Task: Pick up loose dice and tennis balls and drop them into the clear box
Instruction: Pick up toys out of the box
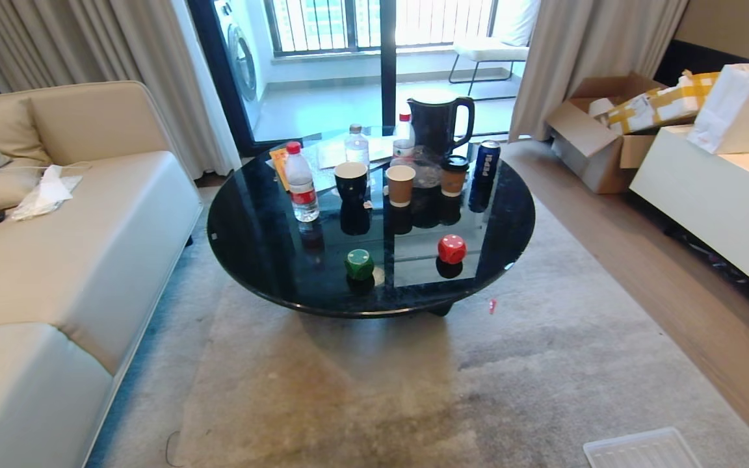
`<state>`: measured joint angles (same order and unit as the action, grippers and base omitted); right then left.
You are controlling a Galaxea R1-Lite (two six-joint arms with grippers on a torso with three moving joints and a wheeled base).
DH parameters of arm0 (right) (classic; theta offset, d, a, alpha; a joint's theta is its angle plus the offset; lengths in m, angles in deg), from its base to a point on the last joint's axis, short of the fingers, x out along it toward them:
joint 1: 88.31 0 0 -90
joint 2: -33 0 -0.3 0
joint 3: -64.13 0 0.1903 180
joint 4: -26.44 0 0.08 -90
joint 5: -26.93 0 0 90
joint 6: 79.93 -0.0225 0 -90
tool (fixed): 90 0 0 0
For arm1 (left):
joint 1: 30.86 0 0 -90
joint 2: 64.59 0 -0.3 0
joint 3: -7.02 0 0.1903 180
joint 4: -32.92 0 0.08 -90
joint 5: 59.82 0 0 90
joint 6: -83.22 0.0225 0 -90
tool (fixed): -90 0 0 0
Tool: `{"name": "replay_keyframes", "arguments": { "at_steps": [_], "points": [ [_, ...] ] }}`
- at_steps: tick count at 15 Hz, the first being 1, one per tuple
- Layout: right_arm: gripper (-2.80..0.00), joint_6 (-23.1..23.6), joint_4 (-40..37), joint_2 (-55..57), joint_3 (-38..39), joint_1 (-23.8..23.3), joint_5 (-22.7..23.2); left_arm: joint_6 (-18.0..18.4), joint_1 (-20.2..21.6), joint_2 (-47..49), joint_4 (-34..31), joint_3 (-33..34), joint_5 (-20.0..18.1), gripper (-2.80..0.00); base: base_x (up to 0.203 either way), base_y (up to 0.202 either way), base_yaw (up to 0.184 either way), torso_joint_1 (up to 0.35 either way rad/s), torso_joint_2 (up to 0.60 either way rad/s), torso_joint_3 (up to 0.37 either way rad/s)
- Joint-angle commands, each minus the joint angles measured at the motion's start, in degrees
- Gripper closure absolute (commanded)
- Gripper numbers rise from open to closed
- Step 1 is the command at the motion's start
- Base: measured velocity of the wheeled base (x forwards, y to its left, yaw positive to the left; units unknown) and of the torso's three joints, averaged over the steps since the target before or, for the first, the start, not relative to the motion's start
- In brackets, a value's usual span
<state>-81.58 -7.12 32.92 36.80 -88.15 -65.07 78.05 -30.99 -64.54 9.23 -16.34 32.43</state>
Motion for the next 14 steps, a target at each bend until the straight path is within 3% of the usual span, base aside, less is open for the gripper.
{"name": "replay_keyframes", "arguments": {
  "at_steps": [1, 7, 14],
  "points": [
    [0.00, 0.0, 0.0, 0.1, 0.0, 0.0, 0.0, 0.1, 0.0, 0.0, 0.0, 0.0, -0.1, 0.00, 0.000, -0.010, 0.126, 0.001, 0.01, 0.002],
    [0.00, 0.0, 0.0, 0.1, 0.0, 0.0, 0.0, 0.0, 0.0, 0.0, 0.0, 0.0, -0.1, 0.00, 0.000, 0.008, 0.014, 0.002, 0.00, 0.001],
    [0.00, 0.0, 0.0, 0.1, 0.0, 0.0, 0.0, 0.2, 0.0, 0.0, 0.0, 0.0, -0.2, 0.00, 0.000, 0.170, -0.002, 0.004, 0.00, 0.002]
  ]
}}
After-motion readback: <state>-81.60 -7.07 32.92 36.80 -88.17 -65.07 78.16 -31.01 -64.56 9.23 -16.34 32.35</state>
